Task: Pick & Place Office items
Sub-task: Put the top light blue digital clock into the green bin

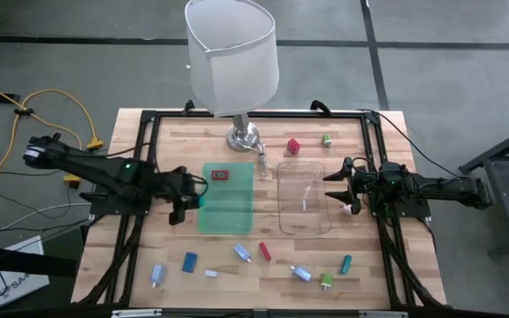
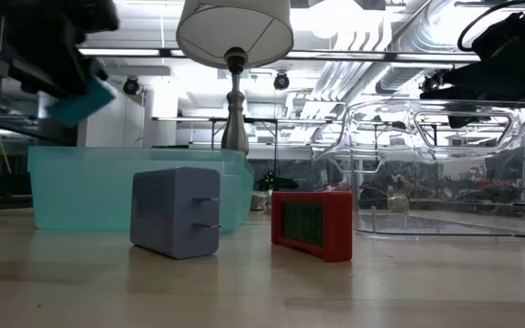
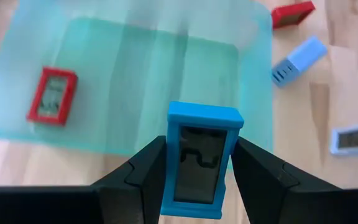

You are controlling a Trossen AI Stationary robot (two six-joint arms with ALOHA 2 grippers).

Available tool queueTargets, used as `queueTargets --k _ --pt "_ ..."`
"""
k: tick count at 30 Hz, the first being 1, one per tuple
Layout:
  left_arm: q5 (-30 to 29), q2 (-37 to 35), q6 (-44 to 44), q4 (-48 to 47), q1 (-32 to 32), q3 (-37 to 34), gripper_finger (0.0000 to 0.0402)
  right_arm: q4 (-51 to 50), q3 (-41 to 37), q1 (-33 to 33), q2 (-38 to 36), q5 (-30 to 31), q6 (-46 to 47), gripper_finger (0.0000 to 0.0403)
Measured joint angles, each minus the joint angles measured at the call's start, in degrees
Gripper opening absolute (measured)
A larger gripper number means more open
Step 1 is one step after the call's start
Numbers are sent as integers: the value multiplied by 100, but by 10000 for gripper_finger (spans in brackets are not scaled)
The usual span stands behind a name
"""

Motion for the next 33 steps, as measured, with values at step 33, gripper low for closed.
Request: queueTargets --k 33 --pt "1406 3670 2143 386 1343 1752 156 0 2 1 -2 -2 0 232"
